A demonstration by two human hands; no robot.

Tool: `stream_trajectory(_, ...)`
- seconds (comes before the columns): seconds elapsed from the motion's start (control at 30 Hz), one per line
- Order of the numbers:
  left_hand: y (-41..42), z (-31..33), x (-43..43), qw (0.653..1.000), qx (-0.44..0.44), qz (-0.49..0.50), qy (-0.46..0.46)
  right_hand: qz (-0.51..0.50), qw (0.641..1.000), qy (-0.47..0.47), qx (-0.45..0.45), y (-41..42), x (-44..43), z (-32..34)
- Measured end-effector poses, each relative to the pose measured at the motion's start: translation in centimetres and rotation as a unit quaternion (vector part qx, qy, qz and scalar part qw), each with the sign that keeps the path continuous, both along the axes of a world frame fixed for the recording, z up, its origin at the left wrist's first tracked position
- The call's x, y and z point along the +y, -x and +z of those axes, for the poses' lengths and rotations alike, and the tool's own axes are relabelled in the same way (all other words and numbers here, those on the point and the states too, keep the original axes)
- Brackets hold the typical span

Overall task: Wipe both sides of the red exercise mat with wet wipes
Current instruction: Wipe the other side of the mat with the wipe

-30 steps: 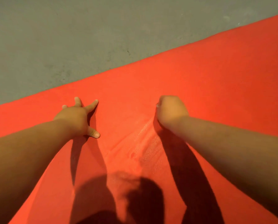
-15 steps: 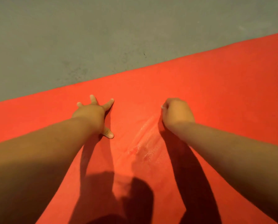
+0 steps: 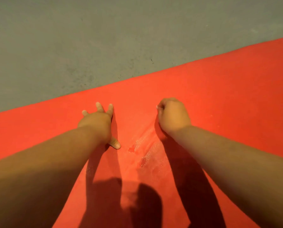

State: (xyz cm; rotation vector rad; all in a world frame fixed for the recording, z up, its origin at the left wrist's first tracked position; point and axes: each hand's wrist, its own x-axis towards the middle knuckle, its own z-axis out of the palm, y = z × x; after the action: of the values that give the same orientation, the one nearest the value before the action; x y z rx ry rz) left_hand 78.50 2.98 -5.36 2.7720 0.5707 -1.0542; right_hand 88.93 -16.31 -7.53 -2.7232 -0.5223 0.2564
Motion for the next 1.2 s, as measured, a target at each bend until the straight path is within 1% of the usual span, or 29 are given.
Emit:
stream_trajectory(0.03, 0.0, 0.2, -0.2, 1.0, 0.002, 0.003, 0.0, 0.077, 0.997, -0.006, 0.017, 2.5, 1.2, 0.0)
stream_trajectory(0.1, -0.1, 0.6, -0.5, 1.0, 0.011, 0.003, 0.001, 0.255, 0.966, 0.004, 0.029, 6.2, 2.4, 0.8)
stream_trajectory(0.13, -0.1, 0.7, -0.5, 1.0, 0.014, -0.004, 0.0, 0.3, 0.954, 0.017, 0.023, 6.1, 2.4, 1.2)
stream_trajectory(0.17, -0.2, 0.8, -0.4, 1.0, 0.013, -0.012, 0.001, 0.292, 0.956, 0.028, 0.009, 4.5, 2.1, 1.4)
stream_trajectory(0.2, -0.2, 0.8, -0.2, 1.0, 0.011, -0.015, 0.005, 0.249, 0.968, 0.037, -0.012, 2.4, 1.6, 1.2)
stream_trajectory(0.27, -0.1, 0.7, 0.1, 1.0, 0.009, -0.012, 0.013, 0.088, 0.993, 0.059, -0.044, -3.2, -0.4, 1.0)
stream_trajectory(0.3, -0.1, 0.6, 0.2, 1.0, 0.006, -0.008, 0.013, -0.001, 0.996, 0.067, -0.052, -5.5, -1.7, 0.9)
stream_trajectory(0.33, -0.1, 0.6, 0.3, 1.0, 0.003, -0.001, 0.014, -0.059, 0.995, 0.071, -0.043, -6.8, -2.4, 0.8)
stream_trajectory(0.37, -0.1, 0.5, 0.4, 1.0, 0.001, 0.005, 0.018, -0.071, 0.994, 0.07, -0.041, -6.8, -2.2, 0.8)
stream_trajectory(0.4, -0.1, 0.5, 0.4, 1.0, 0.001, 0.01, 0.022, -0.046, 0.996, 0.064, -0.036, -5.7, -1.3, 0.6)
stream_trajectory(0.47, -0.1, 0.4, 0.5, 1.0, -0.007, 0.014, 0.025, 0.074, 0.997, 0.034, -0.005, -0.7, 1.7, 0.1)
stream_trajectory(0.53, 0.0, 0.3, 0.5, 0.999, -0.013, 0.022, 0.026, 0.234, 0.972, 0.0, 0.028, 4.7, 3.6, 0.3)
stream_trajectory(0.57, -0.1, 0.2, 0.6, 0.999, -0.017, 0.024, 0.026, 0.285, 0.958, 0.0, 0.028, 5.4, 3.9, 0.3)
stream_trajectory(0.6, -0.1, 0.1, 0.6, 0.999, -0.021, 0.027, 0.028, 0.285, 0.958, -0.005, 0.015, 4.3, 3.7, 0.4)
stream_trajectory(0.63, -0.2, 0.0, 0.6, 0.999, -0.022, 0.028, 0.031, 0.242, 0.97, -0.002, 0.0, 2.2, 3.3, 0.4)
stream_trajectory(0.7, -0.2, -0.1, 0.8, 0.999, -0.017, 0.021, 0.027, 0.09, 0.996, 0.012, -0.02, -3.8, 1.8, 0.4)
stream_trajectory(0.73, -0.3, -0.1, 0.8, 1.0, -0.013, 0.016, 0.023, 0.01, 0.999, 0.027, -0.025, -6.8, 0.6, 0.5)
stream_trajectory(0.77, -0.3, -0.1, 0.8, 1.0, -0.008, 0.017, 0.022, -0.046, 0.998, 0.044, -0.019, -8.7, -0.4, 0.7)
stream_trajectory(0.8, -0.4, -0.1, 0.7, 0.999, -0.004, 0.021, 0.024, -0.073, 0.996, 0.046, -0.013, -9.2, -0.7, 0.7)
stream_trajectory(0.83, -0.5, 0.1, 0.6, 0.999, -0.002, 0.023, 0.024, -0.066, 0.997, 0.028, -0.01, -8.6, -0.1, 0.8)
stream_trajectory(0.87, -0.5, 0.2, 0.6, 0.999, -0.001, 0.024, 0.024, -0.025, 1.0, 0.002, 0.003, -6.8, 1.0, 0.8)
stream_trajectory(0.9, -0.5, 0.3, 0.5, 0.999, -0.002, 0.027, 0.026, 0.041, 0.999, -0.021, 0.029, -4.2, 2.2, 0.7)
stream_trajectory(0.97, -0.5, 0.4, 0.3, 0.999, -0.002, 0.035, 0.032, 0.2, 0.976, -0.044, 0.077, 1.4, 3.9, 0.6)
stream_trajectory(1.0, -0.5, 0.3, 0.4, 0.999, -0.005, 0.031, 0.027, 0.252, 0.963, -0.043, 0.085, 2.7, 4.5, 0.6)
stream_trajectory(1.03, -0.6, 0.3, 0.6, 0.999, -0.007, 0.027, 0.024, 0.258, 0.962, -0.046, 0.082, 2.2, 4.7, 0.7)
stream_trajectory(1.07, -0.5, 0.2, 0.5, 0.999, -0.007, 0.028, 0.028, 0.224, 0.97, -0.045, 0.078, 0.7, 4.6, 0.7)
stream_trajectory(1.13, -0.5, 0.2, 0.6, 0.999, -0.008, 0.025, 0.031, 0.093, 0.994, -0.04, 0.051, -4.1, 3.8, 0.4)
stream_trajectory(1.17, -0.6, 0.2, 0.6, 0.999, -0.008, 0.023, 0.026, 0.033, 0.999, -0.033, 0.029, -6.3, 3.2, 0.4)
stream_trajectory(1.2, -0.6, 0.3, 0.6, 0.999, -0.008, 0.023, 0.023, 0.0, 1.0, -0.018, 0.011, -7.5, 3.0, 0.5)
